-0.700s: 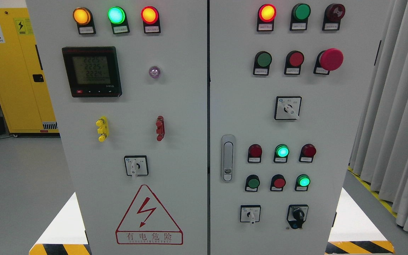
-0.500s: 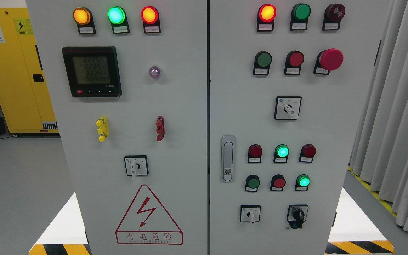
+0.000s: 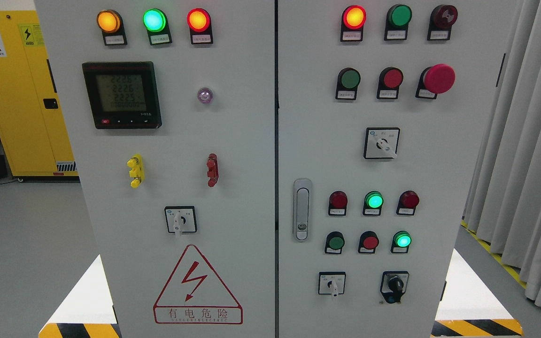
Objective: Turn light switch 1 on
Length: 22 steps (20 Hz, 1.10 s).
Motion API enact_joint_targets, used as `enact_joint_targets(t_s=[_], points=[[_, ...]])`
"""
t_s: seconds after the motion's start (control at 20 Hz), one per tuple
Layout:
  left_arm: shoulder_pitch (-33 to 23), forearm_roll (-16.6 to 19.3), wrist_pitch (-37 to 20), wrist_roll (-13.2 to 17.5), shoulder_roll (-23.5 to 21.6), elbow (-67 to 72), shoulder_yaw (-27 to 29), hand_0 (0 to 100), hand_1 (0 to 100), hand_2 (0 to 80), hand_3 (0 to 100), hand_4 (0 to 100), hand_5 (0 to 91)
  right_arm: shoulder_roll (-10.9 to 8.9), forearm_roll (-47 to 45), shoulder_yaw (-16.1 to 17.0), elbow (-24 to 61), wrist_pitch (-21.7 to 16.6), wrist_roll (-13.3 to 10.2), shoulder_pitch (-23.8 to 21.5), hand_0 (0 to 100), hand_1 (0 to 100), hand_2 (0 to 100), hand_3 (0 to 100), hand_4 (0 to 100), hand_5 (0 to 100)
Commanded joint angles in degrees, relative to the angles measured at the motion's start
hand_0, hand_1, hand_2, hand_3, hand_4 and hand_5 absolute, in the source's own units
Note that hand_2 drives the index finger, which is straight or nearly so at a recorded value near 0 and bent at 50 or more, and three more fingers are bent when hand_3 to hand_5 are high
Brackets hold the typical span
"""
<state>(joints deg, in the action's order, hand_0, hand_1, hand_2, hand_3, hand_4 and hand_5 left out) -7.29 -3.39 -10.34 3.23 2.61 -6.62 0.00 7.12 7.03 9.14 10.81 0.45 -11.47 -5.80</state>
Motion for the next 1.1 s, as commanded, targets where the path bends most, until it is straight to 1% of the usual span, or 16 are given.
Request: enact_joint_targets(t_s=[0.0, 0.05, 0.1, 0.2, 0.25, 0.3, 0.35, 0.4, 0.45, 0.5, 0.55, 0.6, 0.7, 0.75, 0.9, 1.05], points=[[-0.6, 0.0, -1.0, -4.9, -0.1, -10.2, -1.7, 30, 18, 0.0, 0, 0, 0.0, 0.00, 0.0, 0.0, 0.0, 0.0, 0.0, 0.0, 0, 50, 4, 0, 0, 0], [-0.9, 0.0, -1.1, -6.2, -0.2, -13.0, -1.6, 30, 21, 0.0, 0, 10, 0.0, 0.00, 0.0, 0.0, 0.0, 0.0, 0.0, 0.0, 0, 50, 4, 0, 0, 0], [-1.3, 0.0, -1.3, -7.1, -0.3, -16.2, -1.6, 31, 22, 0.0, 8, 15, 0.0, 0.00, 0.0, 0.0, 0.0, 0.0, 0.0, 0.0, 0, 50, 4, 0, 0, 0], [-3.0, 0.0, -2.4, -7.5, -0.5, -24.4, -1.3, 32, 27, 7.7, 20, 28, 0.0, 0.00, 0.0, 0.0, 0.0, 0.0, 0.0, 0.0, 0, 50, 4, 0, 0, 0], [-3.7, 0.0, -2.7, -7.6, -0.5, -28.5, -0.7, 32, 28, 8.2, 20, 29, 0.0, 0.00, 0.0, 0.0, 0.0, 0.0, 0.0, 0.0, 0, 50, 4, 0, 0, 0], [-4.2, 0.2, -2.8, -8.0, -0.5, -32.6, -0.1, 31, 30, 14.4, 32, 43, 13.1, 0.00, 0.0, 0.0, 0.0, 0.0, 0.0, 0.0, 0, 50, 4, 0, 0, 0], [-4.7, 0.3, -2.7, -8.7, -0.5, -36.6, 0.2, 31, 31, 15.5, 34, 46, 17.3, 0.00, 0.0, 0.0, 0.0, 0.0, 0.0, 0.0, 0, 50, 4, 0, 0, 0], [-4.9, 0.5, -2.7, -9.5, -0.6, -40.4, 0.3, 28, 35, 20.8, 42, 54, 28.9, 0.00, 0.0, 0.0, 0.0, 0.0, 0.0, 0.0, 0, 50, 4, 0, 0, 0], [-5.4, 0.6, -2.7, -10.0, -0.9, -44.3, 0.4, 25, 40, 25.3, 47, 59, 37.5, 0.00, 0.0, 0.0, 0.0, 0.0, 0.0, 0.0, 0, 50, 4, 0, 0, 0], [-6.0, 0.6, -2.6, -10.3, -1.3, -48.8, 0.4, 24, 42, 27.5, 50, 61, 41.1, 0.00, 0.0, 0.0, 0.0, 0.0, 0.0, 0.0, 0, 50, 4, 0, 0, 0], [-6.8, 0.5, -2.3, -10.4, -1.7, -53.4, 0.4, 19, 48, 33.4, 56, 67, 49.8, 0.00, 0.0, 0.0, 0.0, 0.0, 0.0, 0.0, 0, 50, 4, 0, 0, 0], [-7.5, 0.5, -2.2, -10.4, -2.2, -57.7, 0.4, 16, 49, 34.6, 58, 69, 53.3, 0.00, 0.0, 0.0, 0.0, 0.0, 0.0, 0.0, 0, 50, 4, 0, 0, 0], [-7.8, 0.5, -2.1, -10.3, -2.4, -64.9, 0.4, 12, 53, 37.1, 63, 76, 66.1, 0.00, 0.0, 0.0, 0.0, 0.0, 0.0, 0.0, 0, 50, 4, 0, 0, 0], [-8.0, 0.6, -2.1, -10.3, -2.5, -68.1, 0.4, 10, 55, 40.9, 68, 80, 73.3, 0.00, 0.0, 0.0, 0.0, 0.0, 0.0, 0.0, 0, 50, 4, 0, 0, 0], [-8.2, 0.7, -1.1, -10.2, -2.8, -77.9, 0.6, 7, 57, 46.2, 77, 85, 79.6, 0.00, 0.0, 0.0, 0.0, 0.0, 0.0, 0.0, 0, 50, 4, 0, 0, 0], [-8.1, 0.7, 1.4, -10.1, -3.0, -86.2, 1.0, 5, 59, 48.8, 79, 86, 79.3, 0.00, 0.0, 0.0, 0.0, 0.0, 0.0, 0.0, 0, 50, 4, 0, 0, 0]])
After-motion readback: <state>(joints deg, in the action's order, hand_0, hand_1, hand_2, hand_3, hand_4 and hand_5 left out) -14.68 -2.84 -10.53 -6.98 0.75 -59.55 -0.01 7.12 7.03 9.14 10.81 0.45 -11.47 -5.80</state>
